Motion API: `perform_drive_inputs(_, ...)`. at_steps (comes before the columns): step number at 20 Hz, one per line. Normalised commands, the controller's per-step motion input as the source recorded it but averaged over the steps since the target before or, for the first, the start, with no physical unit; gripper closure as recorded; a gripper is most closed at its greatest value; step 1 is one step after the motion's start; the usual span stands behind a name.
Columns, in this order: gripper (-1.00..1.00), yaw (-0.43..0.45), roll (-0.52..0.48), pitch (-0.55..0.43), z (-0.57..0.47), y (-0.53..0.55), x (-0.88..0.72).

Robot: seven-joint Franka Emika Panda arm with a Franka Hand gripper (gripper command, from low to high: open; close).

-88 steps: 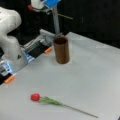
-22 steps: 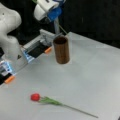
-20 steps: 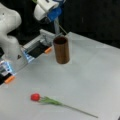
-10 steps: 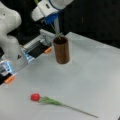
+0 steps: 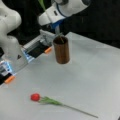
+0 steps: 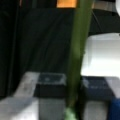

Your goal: Flower insertion into a vase

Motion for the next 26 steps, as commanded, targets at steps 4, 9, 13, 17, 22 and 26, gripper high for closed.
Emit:
perform_drive_inputs(4, 1.0, -0.004, -0.101, 0.148, 0.07, 0.16, 0.05)
perform_drive_inputs(9, 1.0, -0.026, -0.103, 0.155, 0.0, 0.18, 0.06)
perform_drive_inputs(13, 1.0, -0.046, -0.093, 0.139, -0.12, 0.2, 0.09)
perform_drive_inputs(17, 1.0, -0.058, -0.077, 0.123, -0.2, 0.2, 0.12)
perform_drive_inputs(22, 1.0, -0.07, -0.071, 0.089, -0.27, 0.16, 0.14)
perform_drive_inputs(26, 1.0, -0.07, -0.077, 0.056, -0.24, 0.12, 0.13)
